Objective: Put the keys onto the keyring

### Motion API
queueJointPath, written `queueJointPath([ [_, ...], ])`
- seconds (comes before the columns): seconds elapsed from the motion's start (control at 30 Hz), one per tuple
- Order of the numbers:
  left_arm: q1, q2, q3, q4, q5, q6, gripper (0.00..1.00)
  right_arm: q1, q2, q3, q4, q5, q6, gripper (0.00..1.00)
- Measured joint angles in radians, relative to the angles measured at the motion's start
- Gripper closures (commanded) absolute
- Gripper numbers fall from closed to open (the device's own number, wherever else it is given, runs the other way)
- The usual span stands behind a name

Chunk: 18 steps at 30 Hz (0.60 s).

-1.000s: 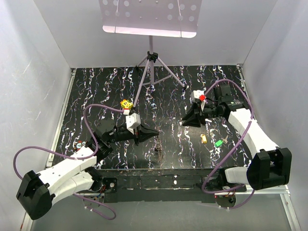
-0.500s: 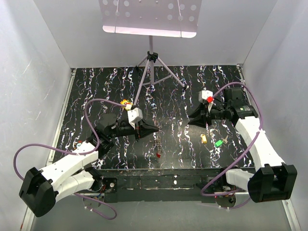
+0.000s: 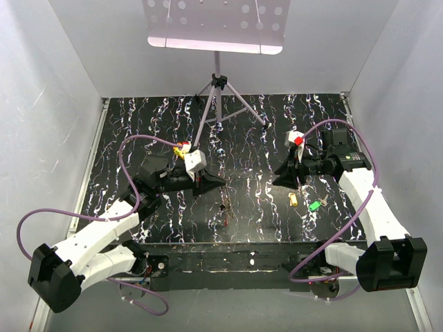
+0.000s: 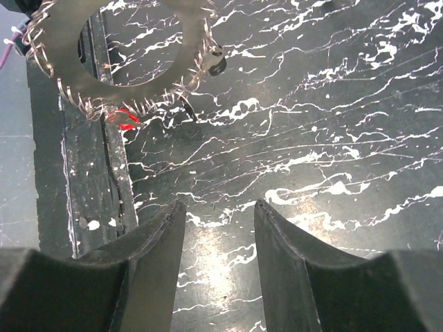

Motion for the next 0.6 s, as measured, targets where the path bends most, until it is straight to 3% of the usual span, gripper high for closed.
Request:
queueJointPath([
  [0.33, 0.0, 0.0, 0.006, -0.081, 0.028, 0.042, 1.0, -0.097, 0.023, -0.029, -0.015, -0.022, 0.001, 0.43],
  [0.6, 0.0, 0.0, 0.006, -0.093, 0.036, 0.069, 1.0, -0.257, -0.045, -0.163, 0.036, -0.124, -0.01, 0.3],
])
